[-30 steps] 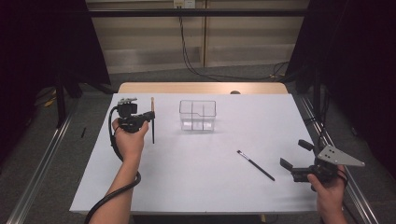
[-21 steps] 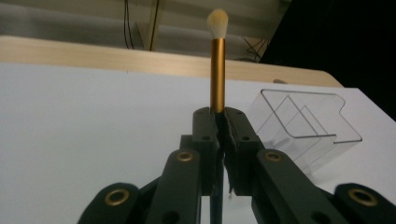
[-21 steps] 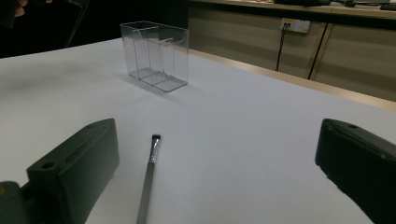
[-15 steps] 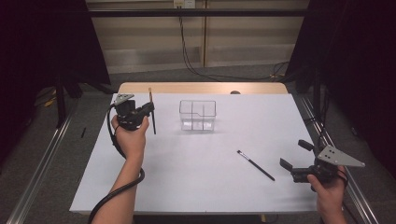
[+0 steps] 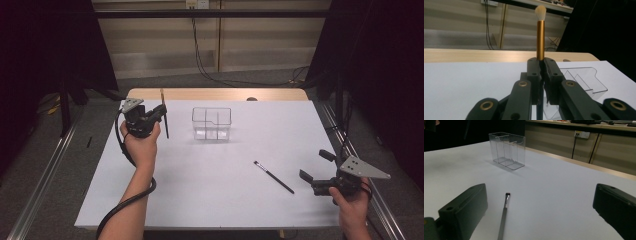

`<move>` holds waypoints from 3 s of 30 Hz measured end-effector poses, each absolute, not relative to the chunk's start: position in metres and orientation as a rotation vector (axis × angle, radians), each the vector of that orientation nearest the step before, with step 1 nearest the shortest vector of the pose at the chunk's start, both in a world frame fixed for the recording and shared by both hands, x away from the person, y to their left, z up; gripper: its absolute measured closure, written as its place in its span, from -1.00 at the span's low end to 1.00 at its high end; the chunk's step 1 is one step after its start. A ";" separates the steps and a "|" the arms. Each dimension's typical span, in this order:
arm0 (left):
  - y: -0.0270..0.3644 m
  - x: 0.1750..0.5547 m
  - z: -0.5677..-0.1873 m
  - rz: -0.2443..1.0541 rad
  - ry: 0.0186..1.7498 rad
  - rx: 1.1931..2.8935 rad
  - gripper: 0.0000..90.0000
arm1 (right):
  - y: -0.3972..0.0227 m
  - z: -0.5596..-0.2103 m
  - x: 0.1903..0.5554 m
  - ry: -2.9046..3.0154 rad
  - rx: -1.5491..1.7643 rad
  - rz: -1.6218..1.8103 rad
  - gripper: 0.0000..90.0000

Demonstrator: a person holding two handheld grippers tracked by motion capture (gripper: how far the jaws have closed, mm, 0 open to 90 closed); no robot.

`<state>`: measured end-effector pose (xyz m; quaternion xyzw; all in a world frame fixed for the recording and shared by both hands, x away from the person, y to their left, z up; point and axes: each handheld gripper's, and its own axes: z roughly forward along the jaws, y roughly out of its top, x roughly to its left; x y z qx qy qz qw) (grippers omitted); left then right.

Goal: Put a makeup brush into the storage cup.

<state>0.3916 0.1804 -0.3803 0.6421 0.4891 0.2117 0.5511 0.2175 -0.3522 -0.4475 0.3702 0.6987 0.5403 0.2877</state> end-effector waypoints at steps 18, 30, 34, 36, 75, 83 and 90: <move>0.162 0.400 -0.371 0.491 1.044 1.496 0.86 | -0.352 -0.447 0.217 1.869 0.985 1.442 -1.00; 0.152 0.409 -0.367 0.469 1.017 1.479 0.86 | -0.351 -0.448 0.218 1.879 0.979 1.440 -1.00; 0.149 0.413 -0.365 0.466 1.012 1.468 0.86 | -0.351 -0.448 0.218 1.880 0.978 1.441 -1.00; 0.147 0.414 -0.363 0.469 1.007 1.463 0.86 | -0.351 -0.448 0.219 1.880 0.978 1.443 -1.00; 0.117 0.433 -0.350 0.480 0.948 1.402 0.86 | -0.351 -0.448 0.218 1.882 0.976 1.446 -1.00; 0.105 0.436 -0.355 0.485 0.939 1.413 0.86 | -0.351 -0.448 0.218 1.880 0.974 1.447 -1.00; 0.101 0.437 -0.360 0.500 0.937 1.423 0.86 | -0.351 -0.448 0.219 1.884 0.973 1.447 -1.00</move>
